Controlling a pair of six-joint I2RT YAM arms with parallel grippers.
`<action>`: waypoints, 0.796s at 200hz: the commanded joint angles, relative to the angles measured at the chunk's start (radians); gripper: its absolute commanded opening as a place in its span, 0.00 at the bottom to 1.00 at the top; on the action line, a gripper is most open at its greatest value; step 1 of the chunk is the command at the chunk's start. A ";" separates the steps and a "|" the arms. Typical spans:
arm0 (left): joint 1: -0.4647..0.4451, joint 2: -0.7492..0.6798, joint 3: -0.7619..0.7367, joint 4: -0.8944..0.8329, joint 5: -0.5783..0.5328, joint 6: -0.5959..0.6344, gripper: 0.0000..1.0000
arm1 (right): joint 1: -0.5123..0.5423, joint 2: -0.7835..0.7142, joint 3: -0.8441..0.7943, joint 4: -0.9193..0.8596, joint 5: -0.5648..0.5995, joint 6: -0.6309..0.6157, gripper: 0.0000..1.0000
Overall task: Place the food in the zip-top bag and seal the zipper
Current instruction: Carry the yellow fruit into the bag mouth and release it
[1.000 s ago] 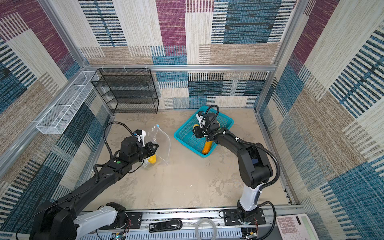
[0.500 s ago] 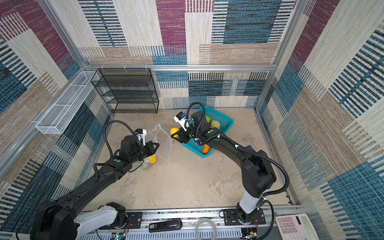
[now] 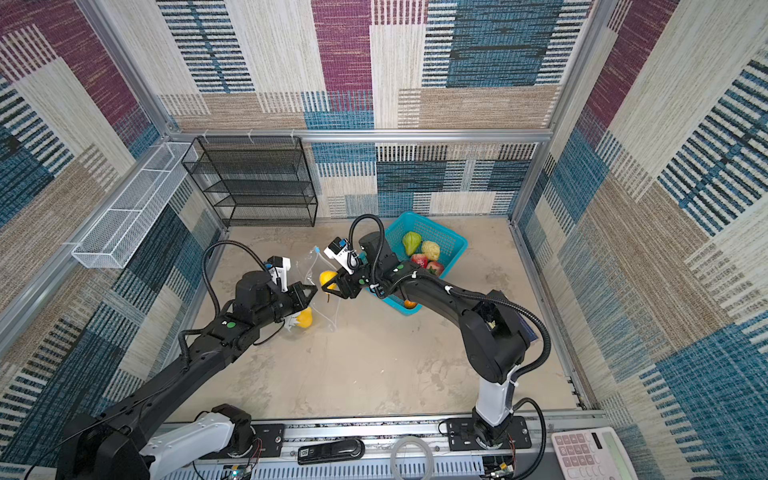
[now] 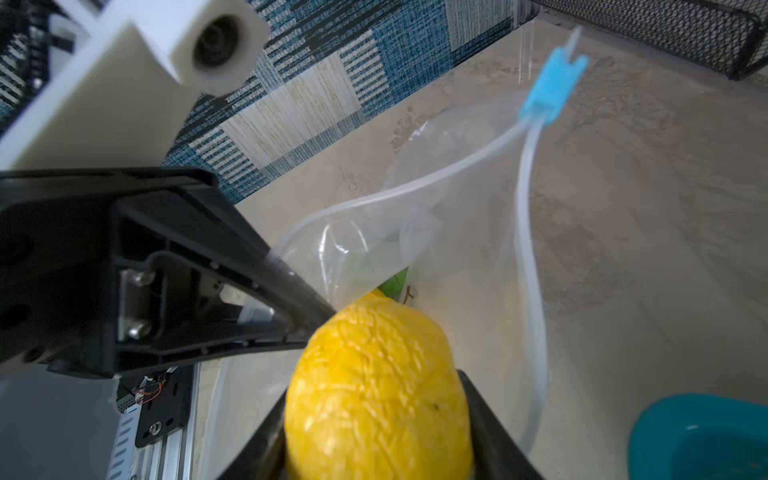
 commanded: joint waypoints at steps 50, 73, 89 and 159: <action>0.001 -0.008 0.003 -0.009 -0.008 0.021 0.00 | 0.054 0.093 0.092 -0.046 0.276 -0.048 0.45; 0.001 -0.009 0.002 -0.008 -0.014 0.019 0.00 | 0.070 0.105 0.092 -0.053 0.335 -0.056 0.47; 0.001 -0.011 0.000 -0.009 -0.017 0.016 0.00 | 0.085 0.113 0.095 -0.065 0.387 -0.074 0.48; 0.001 -0.013 -0.012 -0.001 -0.030 0.007 0.00 | 0.119 0.124 0.090 -0.072 0.482 -0.114 0.74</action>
